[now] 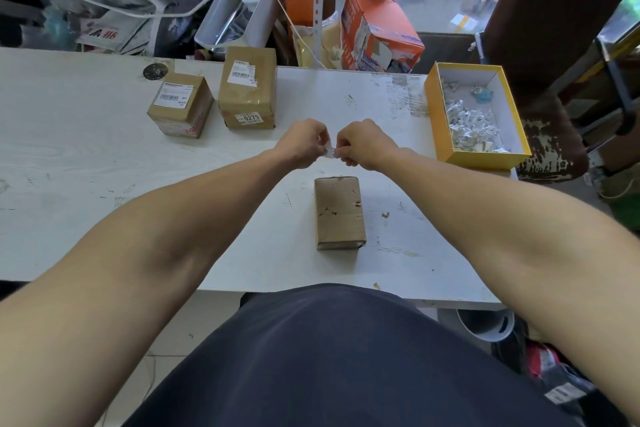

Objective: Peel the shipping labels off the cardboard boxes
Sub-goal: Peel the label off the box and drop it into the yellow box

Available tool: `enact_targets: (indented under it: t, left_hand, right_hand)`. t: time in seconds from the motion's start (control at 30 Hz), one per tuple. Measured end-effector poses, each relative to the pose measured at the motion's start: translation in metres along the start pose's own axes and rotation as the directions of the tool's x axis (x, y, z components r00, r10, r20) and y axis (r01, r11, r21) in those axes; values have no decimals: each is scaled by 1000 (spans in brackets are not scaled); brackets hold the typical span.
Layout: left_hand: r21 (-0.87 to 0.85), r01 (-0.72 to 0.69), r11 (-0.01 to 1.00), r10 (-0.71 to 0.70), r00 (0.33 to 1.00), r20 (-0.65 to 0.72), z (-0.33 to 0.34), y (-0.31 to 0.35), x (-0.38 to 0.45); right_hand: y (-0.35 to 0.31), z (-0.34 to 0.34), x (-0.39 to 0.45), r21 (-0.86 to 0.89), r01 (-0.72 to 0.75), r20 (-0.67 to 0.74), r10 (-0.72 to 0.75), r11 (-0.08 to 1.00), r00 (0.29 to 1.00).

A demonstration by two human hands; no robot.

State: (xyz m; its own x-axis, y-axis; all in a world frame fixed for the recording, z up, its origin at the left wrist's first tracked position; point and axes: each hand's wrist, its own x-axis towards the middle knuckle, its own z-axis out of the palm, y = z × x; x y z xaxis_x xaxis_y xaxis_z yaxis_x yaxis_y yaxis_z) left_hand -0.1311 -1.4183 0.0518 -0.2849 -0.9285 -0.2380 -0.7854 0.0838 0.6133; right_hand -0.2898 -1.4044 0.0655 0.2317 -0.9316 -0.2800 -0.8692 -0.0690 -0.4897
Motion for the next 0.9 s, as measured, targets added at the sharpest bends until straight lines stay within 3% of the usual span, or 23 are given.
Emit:
enact_targets:
  t: [0.2, 0.5, 0.63, 0.73, 0.9]
  left_hand:
    - [-102, -41, 994, 36, 998, -55, -2, 5, -3]
    - [-173, -76, 982, 89, 994, 65, -3, 4, -6]
    - [-117, -96, 988, 101, 994, 33, -3, 7, -5]
    - [-129, -107, 986, 104, 994, -30, -2, 3, -5]
    - [-33, -91, 995, 90, 996, -9, -15, 2, -8]
  right_hand:
    - [-6, -6, 0, -20, 23, 11, -23, 1000, 1000]
    - [2, -4, -1, -41, -64, 6, 64, 997, 998]
    - [3, 0, -2, 49, -49, -3, 49, 998, 999]
    - [-5, -2, -5, 59, -32, -16, 33, 998, 999]
    - [-25, -2, -16, 10, -21, 42, 21, 1000, 999]
